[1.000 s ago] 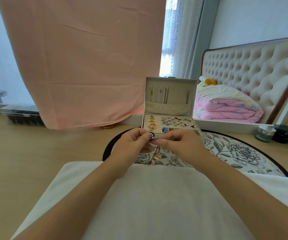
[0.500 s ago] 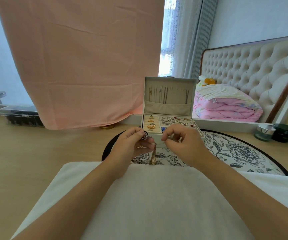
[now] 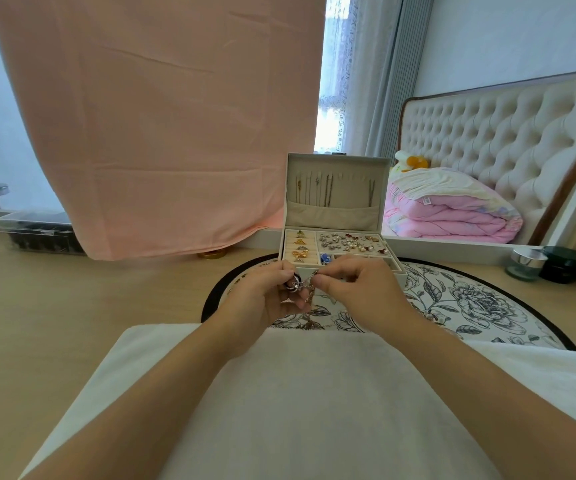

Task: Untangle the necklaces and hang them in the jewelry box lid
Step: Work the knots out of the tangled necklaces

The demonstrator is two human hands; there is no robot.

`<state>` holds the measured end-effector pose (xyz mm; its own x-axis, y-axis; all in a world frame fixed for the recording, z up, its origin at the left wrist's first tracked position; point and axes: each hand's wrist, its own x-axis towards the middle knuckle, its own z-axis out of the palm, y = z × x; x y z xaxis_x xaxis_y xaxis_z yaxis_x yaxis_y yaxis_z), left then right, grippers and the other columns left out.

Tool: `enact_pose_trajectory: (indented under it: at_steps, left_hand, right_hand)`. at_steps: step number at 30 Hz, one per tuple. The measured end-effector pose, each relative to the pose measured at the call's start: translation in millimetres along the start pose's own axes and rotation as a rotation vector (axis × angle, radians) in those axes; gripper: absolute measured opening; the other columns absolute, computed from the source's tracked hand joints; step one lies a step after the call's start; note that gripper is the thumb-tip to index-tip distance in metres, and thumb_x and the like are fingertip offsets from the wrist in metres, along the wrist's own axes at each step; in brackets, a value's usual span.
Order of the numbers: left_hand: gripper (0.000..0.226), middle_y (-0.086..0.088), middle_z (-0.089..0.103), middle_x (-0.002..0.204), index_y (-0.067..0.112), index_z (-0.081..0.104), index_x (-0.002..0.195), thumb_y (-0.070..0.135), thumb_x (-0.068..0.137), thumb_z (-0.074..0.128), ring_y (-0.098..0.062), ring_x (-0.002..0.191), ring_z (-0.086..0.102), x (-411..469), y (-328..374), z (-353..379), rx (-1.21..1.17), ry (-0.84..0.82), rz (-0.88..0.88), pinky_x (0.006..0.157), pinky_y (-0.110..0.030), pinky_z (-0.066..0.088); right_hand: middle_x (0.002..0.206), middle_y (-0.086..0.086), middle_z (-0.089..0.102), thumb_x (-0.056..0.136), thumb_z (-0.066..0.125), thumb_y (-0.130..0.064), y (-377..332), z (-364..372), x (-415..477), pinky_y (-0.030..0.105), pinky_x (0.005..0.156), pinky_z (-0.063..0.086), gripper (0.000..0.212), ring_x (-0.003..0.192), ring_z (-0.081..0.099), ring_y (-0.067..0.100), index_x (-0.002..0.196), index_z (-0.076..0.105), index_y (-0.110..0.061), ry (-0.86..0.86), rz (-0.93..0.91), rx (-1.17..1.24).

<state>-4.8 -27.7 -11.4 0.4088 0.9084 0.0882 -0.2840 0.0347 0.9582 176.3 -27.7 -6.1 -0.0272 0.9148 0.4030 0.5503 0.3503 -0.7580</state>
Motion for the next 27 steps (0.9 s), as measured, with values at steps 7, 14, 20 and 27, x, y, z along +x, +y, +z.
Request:
enact_pose_trajectory:
  at_steps: [7,14,20,27]
  left_hand:
    - [0.028,-0.013,0.063,0.079,-0.003,0.060,0.093,0.009,0.103,0.037,-0.026,0.076,0.064,6.2,-2.1,-1.1,-0.185,0.197,0.051,0.087,-0.039,0.053]
    - [0.031,-0.002,0.049,0.062,0.011,0.054,0.080,0.024,0.105,0.038,-0.013,0.047,0.030,6.4,-4.7,-1.2,-0.130,0.270,-0.030,0.052,-0.030,0.041]
    - [0.059,-0.004,0.029,0.065,0.022,0.051,0.044,0.029,0.100,0.035,-0.010,0.040,0.018,10.4,4.4,-16.7,0.112,0.280,-0.106,0.048,-0.028,0.011]
    - [0.034,0.003,0.051,0.061,0.020,0.050,0.066,0.018,0.099,0.045,-0.010,0.053,0.040,4.1,-2.3,-24.4,0.444,0.476,0.187,0.048,-0.023,0.031]
  right_hand:
    - [0.085,-0.006,0.073,0.079,0.082,-0.013,-3.9,-7.2,1.0,0.030,0.082,0.053,0.021,0.089,0.068,0.016,0.066,0.078,-0.029,-0.030,0.098,0.217]
    - [0.083,-0.017,0.062,0.083,0.071,-0.029,10.8,-9.4,2.4,0.034,0.088,0.038,0.008,0.079,0.052,0.005,0.075,0.070,-0.032,0.084,-0.197,-0.489]
    - [0.071,0.004,0.053,0.100,0.036,-0.018,0.7,-10.8,7.6,0.032,0.062,0.035,0.025,0.062,0.044,0.017,0.079,0.050,-0.013,-0.163,0.461,0.614]
    - [0.061,-0.001,0.046,0.105,0.047,-0.035,13.2,-17.1,9.7,0.030,0.062,0.043,0.031,0.057,0.043,0.017,0.090,0.056,-0.010,-0.257,0.407,0.584]
